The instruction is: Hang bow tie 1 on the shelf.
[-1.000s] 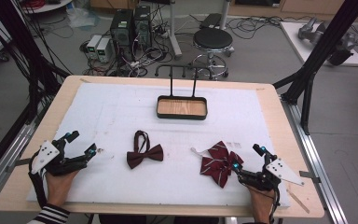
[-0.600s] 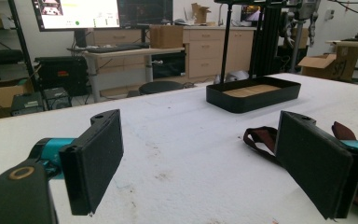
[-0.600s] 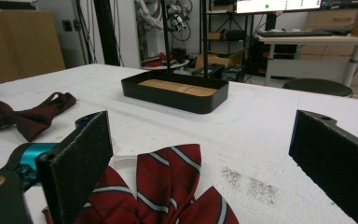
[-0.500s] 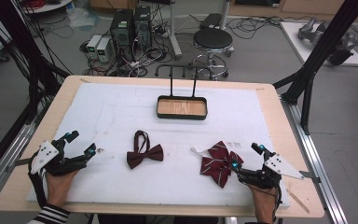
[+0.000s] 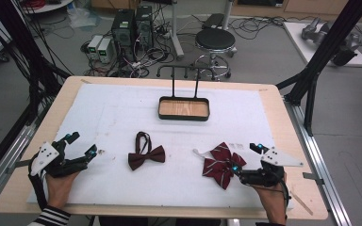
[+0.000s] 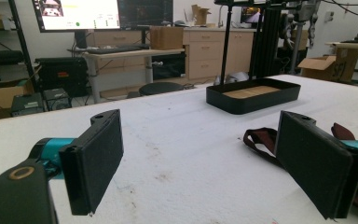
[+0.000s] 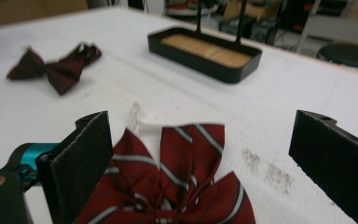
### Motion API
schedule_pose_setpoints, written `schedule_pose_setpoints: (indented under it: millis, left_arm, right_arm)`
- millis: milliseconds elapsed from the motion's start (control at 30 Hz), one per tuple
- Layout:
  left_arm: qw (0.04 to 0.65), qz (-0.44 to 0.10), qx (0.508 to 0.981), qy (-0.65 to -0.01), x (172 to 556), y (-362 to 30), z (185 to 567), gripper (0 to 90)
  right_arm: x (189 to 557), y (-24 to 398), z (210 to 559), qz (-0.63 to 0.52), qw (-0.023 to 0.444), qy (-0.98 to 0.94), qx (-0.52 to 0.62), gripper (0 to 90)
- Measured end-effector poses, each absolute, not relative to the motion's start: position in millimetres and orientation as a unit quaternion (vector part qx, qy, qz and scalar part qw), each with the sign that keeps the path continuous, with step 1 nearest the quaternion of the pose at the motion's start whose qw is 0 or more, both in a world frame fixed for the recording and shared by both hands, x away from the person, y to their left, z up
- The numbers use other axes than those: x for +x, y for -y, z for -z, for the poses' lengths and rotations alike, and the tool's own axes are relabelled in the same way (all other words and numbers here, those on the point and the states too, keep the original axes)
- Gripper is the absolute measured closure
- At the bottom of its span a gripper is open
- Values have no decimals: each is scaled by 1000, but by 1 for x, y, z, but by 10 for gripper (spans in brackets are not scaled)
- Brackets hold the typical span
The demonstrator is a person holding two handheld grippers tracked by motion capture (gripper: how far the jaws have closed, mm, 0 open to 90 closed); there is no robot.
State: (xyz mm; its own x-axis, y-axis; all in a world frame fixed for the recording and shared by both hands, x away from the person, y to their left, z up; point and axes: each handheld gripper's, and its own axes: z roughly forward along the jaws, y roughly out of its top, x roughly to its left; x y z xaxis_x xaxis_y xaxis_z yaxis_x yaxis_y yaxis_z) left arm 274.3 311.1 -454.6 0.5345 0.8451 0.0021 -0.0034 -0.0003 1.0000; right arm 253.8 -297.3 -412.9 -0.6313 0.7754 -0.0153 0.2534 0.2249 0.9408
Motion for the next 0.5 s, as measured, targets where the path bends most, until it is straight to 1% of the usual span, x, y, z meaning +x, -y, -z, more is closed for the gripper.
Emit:
schedule_pose_setpoints:
  millis: [167, 367, 500]
  left_arm:
    - [620, -342, 619, -340, 274, -311, 455, 159]
    - [620, -343, 619, -340, 274, -311, 455, 159]
    - [620, -343, 619, -340, 274, -311, 455, 159]
  right_arm:
    - [256, 292, 409, -468, 232, -781, 341, 51]
    - [261, 286, 408, -417, 196, -821, 337, 52]
    - [264, 281, 410, -381, 186, -842, 333, 52]
